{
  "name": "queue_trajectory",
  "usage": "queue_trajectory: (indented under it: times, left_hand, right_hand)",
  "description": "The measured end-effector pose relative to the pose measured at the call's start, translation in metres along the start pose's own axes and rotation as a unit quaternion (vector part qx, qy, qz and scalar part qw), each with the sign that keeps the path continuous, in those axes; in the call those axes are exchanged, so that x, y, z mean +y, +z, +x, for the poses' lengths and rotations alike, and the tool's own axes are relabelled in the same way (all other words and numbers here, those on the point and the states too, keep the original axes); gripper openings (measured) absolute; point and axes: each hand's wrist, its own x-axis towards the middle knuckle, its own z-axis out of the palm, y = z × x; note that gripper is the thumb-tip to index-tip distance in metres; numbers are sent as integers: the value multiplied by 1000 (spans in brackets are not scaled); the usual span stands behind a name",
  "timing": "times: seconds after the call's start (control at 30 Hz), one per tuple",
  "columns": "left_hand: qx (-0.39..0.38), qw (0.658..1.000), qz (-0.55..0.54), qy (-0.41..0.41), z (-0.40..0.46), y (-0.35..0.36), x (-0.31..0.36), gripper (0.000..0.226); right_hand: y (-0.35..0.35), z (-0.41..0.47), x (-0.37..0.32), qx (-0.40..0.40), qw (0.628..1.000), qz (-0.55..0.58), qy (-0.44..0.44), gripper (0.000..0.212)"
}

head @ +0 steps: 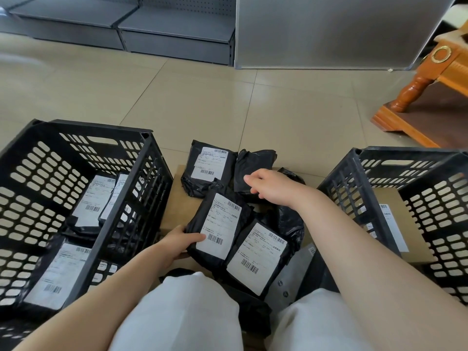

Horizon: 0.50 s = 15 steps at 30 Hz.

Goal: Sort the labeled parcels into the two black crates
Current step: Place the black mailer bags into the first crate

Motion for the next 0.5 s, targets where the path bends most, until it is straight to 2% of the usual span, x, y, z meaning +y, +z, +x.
queue_trajectory:
  times: [0.2,0.33,0.4,0.5]
  left_hand:
    - [33,995,-92,32,-9,-1,3,43]
    - [21,985,-161,60,-16,-3,5,33]
    - [3,978,-194,73,-19,-4,6,31]
    - [-27,967,-238,90,-22,-5,12,33]
  right_hand:
    - [3,-2,1,-6,1000,-17,-6,60]
    - [6,-3,-2,-13,1000,-15,5,61]
    - [10,1,-1,-17,1000,-13,15,57]
    - [15,5,-2,-20,999,3,46,39]
